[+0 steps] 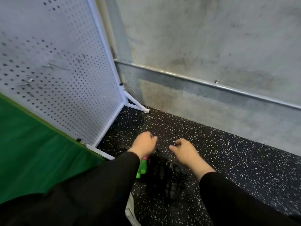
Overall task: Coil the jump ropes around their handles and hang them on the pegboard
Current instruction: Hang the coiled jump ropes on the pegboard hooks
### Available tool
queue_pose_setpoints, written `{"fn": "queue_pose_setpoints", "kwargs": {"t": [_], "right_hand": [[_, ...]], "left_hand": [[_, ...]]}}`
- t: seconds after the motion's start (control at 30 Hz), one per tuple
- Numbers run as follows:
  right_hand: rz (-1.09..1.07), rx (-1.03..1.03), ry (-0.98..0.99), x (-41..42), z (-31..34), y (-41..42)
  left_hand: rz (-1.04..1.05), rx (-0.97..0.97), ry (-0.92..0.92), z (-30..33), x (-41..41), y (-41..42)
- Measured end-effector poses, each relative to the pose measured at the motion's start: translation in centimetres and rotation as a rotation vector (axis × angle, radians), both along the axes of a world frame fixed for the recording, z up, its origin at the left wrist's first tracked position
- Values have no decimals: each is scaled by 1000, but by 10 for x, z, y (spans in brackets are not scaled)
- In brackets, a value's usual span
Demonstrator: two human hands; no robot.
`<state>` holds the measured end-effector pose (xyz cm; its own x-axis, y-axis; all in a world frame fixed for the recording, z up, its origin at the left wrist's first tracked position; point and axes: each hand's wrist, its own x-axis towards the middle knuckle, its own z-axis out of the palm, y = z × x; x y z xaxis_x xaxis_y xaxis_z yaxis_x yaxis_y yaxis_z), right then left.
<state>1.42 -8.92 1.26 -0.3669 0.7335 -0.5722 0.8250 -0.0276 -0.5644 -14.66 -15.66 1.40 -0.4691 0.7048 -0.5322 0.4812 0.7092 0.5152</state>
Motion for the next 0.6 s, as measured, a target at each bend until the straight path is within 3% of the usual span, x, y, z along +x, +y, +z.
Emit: {"fn": "queue_pose_setpoints", "kwargs": {"t": [0.13, 0.3, 0.6], "right_hand": [[-118, -163, -144, 28, -64, -26], [-208, -356, -176, 40, -125, -59], [-347, -377, -159, 27, -148, -64]], "left_hand": [[-45, 10, 49, -57, 53, -19], [-429, -144, 100, -85, 76, -27], [-311, -172, 9, -99, 66, -22]]}}
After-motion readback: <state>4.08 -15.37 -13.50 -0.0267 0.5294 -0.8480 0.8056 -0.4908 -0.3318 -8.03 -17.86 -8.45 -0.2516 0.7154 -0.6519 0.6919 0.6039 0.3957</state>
